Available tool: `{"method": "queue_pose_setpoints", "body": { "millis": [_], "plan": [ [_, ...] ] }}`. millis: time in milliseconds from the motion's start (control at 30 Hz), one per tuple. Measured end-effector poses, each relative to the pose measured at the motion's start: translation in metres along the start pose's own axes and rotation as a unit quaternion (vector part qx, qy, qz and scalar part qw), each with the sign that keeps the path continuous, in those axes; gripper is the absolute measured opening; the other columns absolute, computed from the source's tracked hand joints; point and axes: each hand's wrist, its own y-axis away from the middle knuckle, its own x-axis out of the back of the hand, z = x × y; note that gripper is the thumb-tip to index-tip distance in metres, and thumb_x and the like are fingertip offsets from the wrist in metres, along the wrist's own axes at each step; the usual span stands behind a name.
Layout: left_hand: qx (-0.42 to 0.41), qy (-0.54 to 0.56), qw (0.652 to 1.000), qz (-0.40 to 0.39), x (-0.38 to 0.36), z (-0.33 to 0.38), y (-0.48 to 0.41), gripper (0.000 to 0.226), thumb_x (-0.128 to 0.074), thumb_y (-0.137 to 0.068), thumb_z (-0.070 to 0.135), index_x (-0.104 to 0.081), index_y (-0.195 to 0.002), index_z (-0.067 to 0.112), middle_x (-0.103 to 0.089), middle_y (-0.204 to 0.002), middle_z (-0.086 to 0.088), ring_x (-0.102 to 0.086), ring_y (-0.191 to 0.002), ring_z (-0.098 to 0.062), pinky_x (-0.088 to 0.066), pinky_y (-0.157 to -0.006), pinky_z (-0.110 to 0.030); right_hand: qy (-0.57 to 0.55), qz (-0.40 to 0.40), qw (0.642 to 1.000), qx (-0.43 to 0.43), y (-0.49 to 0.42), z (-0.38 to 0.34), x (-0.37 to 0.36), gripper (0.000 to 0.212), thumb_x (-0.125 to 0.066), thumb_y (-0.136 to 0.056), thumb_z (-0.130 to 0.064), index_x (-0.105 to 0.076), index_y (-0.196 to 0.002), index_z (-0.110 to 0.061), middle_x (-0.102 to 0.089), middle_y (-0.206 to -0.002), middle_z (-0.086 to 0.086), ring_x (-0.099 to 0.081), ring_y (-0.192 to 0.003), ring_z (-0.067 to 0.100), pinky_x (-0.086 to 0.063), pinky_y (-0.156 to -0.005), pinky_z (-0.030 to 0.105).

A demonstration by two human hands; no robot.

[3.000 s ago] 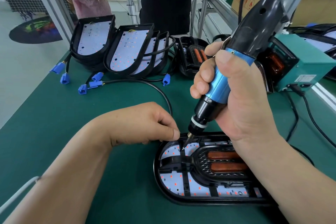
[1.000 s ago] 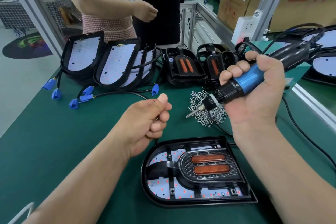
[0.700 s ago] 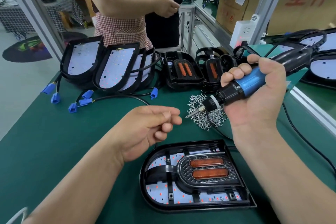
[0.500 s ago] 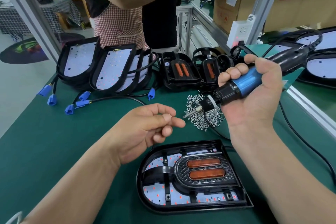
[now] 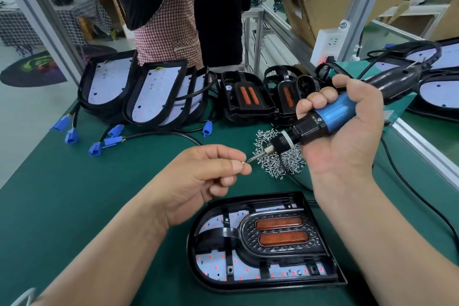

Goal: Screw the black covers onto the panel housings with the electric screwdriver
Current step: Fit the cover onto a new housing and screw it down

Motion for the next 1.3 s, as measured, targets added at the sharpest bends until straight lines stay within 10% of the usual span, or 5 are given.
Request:
{"method": "queue_pose_setpoints", "body": {
  "millis": [1300],
  "plan": [
    [-0.067, -0.112, 0.987, 0.097, -0.001, -0.004, -0.002, 0.023, -0.083, -0.076, 0.014, -0.076, -0.097, 0.014, -0.079, -0.101, -0.021, -0.053, -0.059, -0.008, -0.039, -0.051, -0.014, 0.1, 0.094, 0.99, -0.001, 0.007, 0.014, -0.004, 0.036, -0.071, -0.1, -0.044, -0.054, -0.107, -0.013, -0.058, -0.079, 0.0, -0.059, -0.07, 0.016, -0.056, -0.075, 0.035]
  ]
}}
